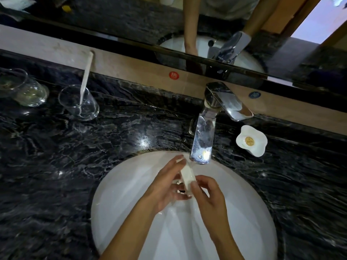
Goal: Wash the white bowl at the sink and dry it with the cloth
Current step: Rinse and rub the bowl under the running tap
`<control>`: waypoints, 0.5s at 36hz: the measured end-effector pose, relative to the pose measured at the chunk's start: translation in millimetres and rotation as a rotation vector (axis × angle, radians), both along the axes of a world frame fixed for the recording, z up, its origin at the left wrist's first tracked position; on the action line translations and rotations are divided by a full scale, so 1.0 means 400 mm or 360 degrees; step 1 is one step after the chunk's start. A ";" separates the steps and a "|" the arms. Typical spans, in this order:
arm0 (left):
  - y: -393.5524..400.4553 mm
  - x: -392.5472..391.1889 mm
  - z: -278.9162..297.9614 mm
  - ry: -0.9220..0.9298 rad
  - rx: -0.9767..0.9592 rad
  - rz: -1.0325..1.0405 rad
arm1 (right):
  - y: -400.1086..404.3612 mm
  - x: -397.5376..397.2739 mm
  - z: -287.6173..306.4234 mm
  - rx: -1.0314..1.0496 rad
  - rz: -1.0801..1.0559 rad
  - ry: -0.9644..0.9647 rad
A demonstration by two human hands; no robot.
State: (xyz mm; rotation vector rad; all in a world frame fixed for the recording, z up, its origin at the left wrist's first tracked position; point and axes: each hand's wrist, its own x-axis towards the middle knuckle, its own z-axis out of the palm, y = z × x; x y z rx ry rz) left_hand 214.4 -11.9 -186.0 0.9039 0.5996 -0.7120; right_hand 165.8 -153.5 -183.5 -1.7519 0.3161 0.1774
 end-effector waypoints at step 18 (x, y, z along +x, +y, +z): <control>0.009 0.008 0.017 -0.0277 0.0179 -0.0155 | -0.052 0.117 0.008 0.0593 0.0462 0.0604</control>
